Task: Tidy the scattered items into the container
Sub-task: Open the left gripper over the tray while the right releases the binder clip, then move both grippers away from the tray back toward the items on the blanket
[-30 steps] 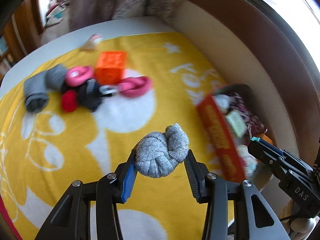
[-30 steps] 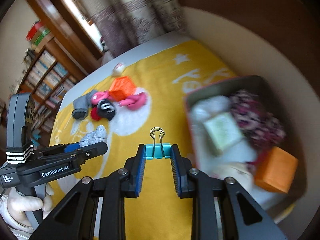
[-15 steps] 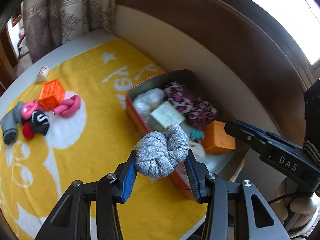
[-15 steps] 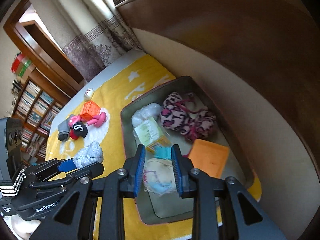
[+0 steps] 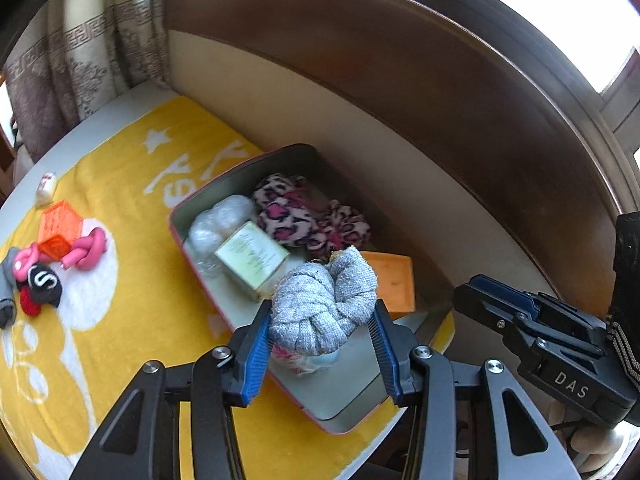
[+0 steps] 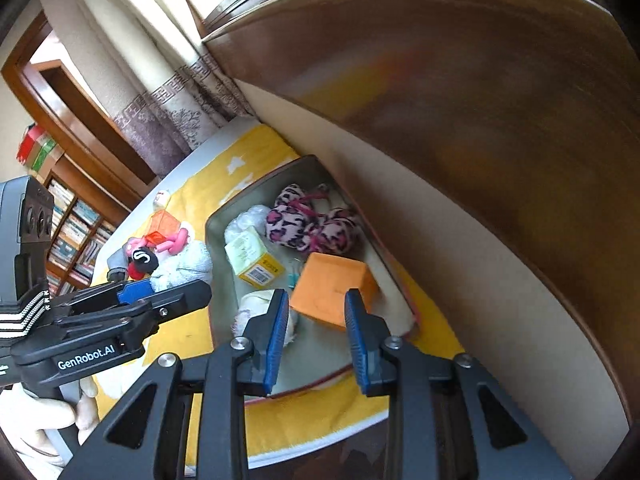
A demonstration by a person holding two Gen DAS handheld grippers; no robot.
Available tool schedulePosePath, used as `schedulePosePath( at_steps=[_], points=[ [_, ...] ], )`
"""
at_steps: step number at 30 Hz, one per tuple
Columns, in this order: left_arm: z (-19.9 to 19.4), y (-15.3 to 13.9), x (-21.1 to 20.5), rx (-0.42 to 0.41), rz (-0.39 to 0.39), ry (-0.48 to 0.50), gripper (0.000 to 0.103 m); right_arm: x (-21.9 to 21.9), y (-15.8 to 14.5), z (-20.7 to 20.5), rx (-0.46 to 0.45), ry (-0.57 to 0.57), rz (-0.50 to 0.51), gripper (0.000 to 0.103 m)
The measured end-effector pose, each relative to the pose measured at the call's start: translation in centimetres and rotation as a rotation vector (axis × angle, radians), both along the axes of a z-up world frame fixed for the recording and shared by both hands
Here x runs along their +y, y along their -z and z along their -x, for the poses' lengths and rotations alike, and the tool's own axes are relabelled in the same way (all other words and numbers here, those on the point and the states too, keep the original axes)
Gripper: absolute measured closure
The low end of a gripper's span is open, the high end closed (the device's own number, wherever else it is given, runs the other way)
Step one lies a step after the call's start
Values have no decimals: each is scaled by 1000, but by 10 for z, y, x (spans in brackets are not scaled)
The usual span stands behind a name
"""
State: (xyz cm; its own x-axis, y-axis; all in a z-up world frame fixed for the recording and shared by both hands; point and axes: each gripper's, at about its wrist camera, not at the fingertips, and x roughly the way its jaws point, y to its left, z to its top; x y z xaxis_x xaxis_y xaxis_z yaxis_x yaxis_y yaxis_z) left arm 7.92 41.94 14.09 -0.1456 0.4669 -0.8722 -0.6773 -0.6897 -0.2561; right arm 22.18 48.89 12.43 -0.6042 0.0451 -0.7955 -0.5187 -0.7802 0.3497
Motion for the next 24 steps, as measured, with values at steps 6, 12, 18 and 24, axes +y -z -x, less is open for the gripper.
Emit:
schedulePosePath(
  at_steps=[6, 12, 18, 24],
  points=[
    [1, 2, 10, -24, -7, -4, 52, 4, -2, -12, 23, 29, 9, 35],
    [8, 2, 0, -38, -12, -53, 52, 2, -6, -14, 40, 27, -6, 33],
    [12, -1, -21, -24, -5, -111, 52, -10, -7, -4, 39, -21, -17, 33],
    [15, -4, -46, -5, 8, -172, 52, -29, -10, 11, -22, -56, -93, 33]
  ],
)
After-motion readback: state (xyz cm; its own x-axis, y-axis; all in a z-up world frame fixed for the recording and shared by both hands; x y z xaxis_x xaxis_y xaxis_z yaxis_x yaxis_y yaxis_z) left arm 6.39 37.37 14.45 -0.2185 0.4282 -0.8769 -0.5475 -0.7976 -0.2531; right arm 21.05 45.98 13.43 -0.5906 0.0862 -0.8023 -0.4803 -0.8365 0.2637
